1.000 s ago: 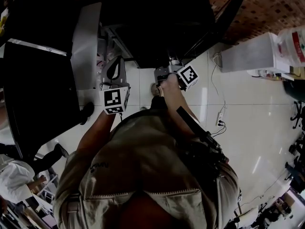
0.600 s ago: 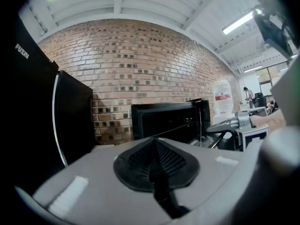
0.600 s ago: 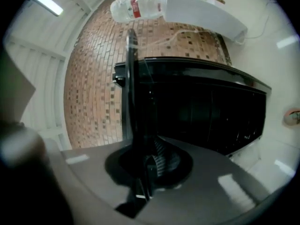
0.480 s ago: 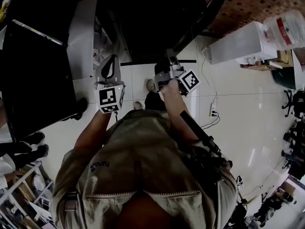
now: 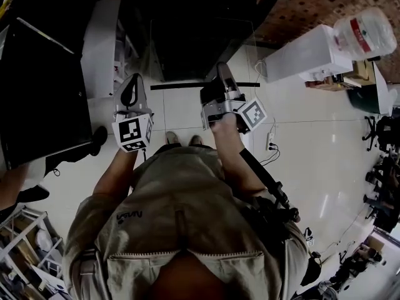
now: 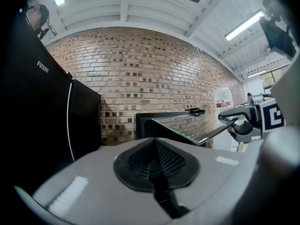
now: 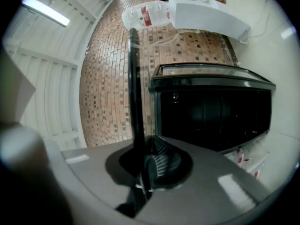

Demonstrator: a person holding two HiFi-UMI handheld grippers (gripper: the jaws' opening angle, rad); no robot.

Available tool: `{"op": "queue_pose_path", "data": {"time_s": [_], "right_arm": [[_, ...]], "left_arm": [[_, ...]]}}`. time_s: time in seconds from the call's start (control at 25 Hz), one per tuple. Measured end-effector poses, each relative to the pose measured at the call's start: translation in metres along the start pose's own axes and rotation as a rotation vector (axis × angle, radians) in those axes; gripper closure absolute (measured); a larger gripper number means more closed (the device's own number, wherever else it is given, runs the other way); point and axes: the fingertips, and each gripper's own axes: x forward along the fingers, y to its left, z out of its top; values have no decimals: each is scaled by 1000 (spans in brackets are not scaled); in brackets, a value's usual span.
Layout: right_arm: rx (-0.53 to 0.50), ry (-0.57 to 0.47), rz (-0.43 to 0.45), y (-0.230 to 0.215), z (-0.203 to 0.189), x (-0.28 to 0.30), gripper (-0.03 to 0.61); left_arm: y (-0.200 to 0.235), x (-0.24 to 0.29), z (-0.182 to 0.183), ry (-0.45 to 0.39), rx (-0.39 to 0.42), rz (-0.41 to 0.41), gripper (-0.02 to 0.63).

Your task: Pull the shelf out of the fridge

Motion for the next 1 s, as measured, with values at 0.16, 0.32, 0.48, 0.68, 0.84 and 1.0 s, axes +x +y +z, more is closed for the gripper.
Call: {"op": "queue_pose_path", "data": {"time_s": [0.16,0.32,0.48,0.68,0.84,1.0], "right_arm": [[9,16,11,13,9,-22,565],[9,44,20,22,20,-42,565],[14,74,19,27,30,-60,565],[13,103,8,29,39,-79,565],[26,99,9,30,36,-89,565],[16,86,14,34,31,-95,563]], "left_arm": [[-19,-12,-1,6,-3,18,607],[-44,-27,3,7,6,40,607],[-66,-39,11,3,12,64,607],[-86,-51,15,3,12,92,607],[-88,-59,13,-1,13,93,607],[-82,-63,10,-6,-2,83,607]]}}
